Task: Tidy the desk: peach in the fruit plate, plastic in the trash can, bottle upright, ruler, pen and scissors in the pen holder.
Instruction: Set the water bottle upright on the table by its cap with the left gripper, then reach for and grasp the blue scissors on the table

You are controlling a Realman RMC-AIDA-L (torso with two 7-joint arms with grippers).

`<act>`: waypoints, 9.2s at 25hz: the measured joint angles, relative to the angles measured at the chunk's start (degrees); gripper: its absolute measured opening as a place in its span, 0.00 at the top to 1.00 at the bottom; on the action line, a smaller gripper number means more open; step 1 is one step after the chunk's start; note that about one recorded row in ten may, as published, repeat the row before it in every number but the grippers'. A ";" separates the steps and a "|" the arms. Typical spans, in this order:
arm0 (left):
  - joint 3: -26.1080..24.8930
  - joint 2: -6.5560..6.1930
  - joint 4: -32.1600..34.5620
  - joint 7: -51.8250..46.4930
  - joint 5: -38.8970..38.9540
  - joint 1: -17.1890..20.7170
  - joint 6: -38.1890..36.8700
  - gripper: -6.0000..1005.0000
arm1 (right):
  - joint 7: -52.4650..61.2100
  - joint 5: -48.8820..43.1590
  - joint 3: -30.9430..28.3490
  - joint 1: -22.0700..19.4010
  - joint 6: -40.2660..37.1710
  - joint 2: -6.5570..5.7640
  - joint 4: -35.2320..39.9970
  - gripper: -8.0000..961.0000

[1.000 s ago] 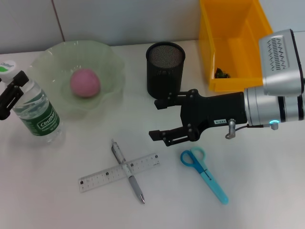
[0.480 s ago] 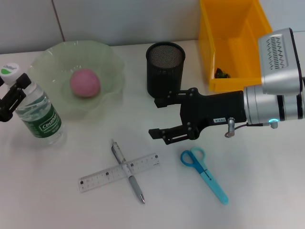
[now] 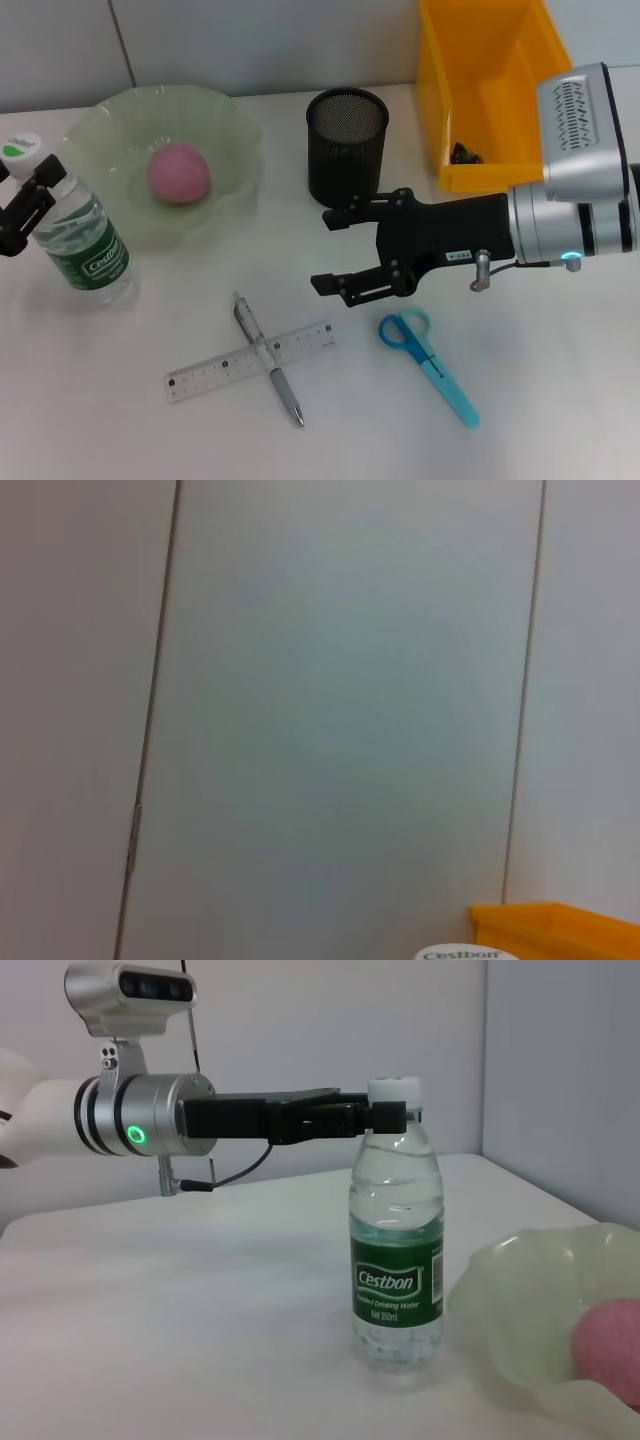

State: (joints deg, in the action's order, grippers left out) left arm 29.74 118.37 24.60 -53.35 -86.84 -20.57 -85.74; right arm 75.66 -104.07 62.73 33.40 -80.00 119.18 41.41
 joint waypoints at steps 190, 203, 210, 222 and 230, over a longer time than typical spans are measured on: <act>16.75 -0.07 30.86 -23.85 -28.03 -1.07 -15.24 0.16 | 93.63 -43.61 31.74 21.95 -11.55 0.68 10.35 0.14; 16.75 -0.07 30.86 -23.82 -28.03 -1.30 -15.24 0.17 | 93.67 -42.57 33.26 21.50 -10.63 0.71 10.30 0.15; 16.75 -0.07 30.78 -23.82 -28.04 -1.32 -15.18 0.17 | 93.27 -41.99 33.38 21.39 -10.00 0.71 9.21 0.15; 16.75 -0.07 30.92 -23.82 -28.03 -1.32 -15.06 0.17 | 93.20 -41.91 33.47 21.17 -9.91 0.70 9.21 0.16; 16.75 -0.07 30.95 -23.82 -27.98 -1.31 -15.05 0.17 | 93.04 -41.91 33.45 21.18 -9.91 0.70 8.98 0.30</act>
State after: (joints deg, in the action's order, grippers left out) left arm 46.49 118.30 55.55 -77.17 -114.82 -21.88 -100.80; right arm 168.70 -145.98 96.17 54.58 -89.91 119.88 50.39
